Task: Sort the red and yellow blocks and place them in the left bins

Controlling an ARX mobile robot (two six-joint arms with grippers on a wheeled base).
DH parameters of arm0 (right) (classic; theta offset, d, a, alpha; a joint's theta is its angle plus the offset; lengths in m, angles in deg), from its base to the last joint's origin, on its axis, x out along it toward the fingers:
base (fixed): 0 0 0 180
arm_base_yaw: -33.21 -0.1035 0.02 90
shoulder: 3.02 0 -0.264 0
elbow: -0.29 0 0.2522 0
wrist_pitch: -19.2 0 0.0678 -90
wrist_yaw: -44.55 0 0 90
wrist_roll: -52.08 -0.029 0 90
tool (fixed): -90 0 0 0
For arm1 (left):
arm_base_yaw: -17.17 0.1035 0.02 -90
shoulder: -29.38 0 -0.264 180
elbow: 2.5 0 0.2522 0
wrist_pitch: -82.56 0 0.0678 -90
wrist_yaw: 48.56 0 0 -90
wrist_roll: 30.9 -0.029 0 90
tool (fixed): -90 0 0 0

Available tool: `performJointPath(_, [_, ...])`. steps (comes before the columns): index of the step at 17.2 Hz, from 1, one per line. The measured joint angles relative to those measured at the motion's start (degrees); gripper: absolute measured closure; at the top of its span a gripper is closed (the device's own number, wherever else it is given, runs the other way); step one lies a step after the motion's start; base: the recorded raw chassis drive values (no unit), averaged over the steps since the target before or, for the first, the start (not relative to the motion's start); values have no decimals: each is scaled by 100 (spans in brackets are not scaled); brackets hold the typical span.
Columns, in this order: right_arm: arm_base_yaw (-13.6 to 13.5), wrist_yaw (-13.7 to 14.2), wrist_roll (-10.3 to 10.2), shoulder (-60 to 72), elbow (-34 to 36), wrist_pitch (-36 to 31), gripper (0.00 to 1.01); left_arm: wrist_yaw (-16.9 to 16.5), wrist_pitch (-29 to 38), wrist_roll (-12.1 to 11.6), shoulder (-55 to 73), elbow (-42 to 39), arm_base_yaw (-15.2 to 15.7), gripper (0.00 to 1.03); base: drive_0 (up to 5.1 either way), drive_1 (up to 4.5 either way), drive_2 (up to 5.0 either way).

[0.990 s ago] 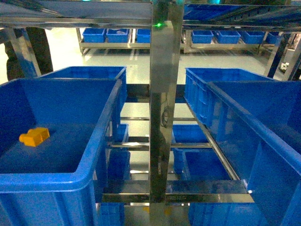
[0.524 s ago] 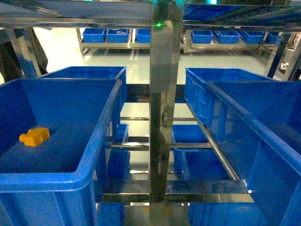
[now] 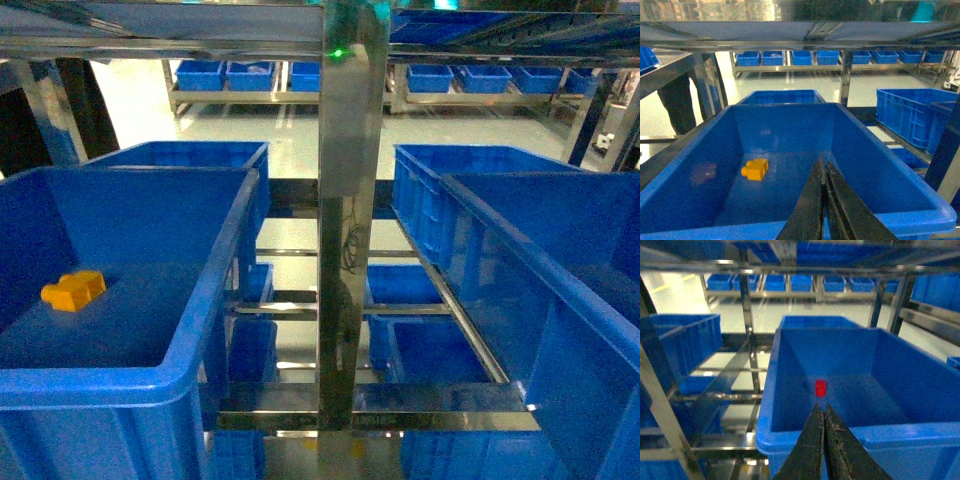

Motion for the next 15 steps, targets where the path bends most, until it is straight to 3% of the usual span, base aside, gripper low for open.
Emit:
performJointPath(5, [0,4,2,-437,0,208,99,2,-9,0,0,0,0,101,0,0,0])
performJointPath(7, [0,7,0,-437,0,208,73,2,-9,7,0,0,0,75,0,0,0])
performJointPath(13, [0,4,0,-437,0,208,10,2,-9,7,0,0,0,15,0,0,0])
performJointPath(14, [0,4,-2,-437,0,208,2,2,-9,7,0,0,0,6,0,0,0])
performJointPath(15, [0,4,-2,-437,0,208,2,2,-9,2,0,0,0,3,0,0,0])
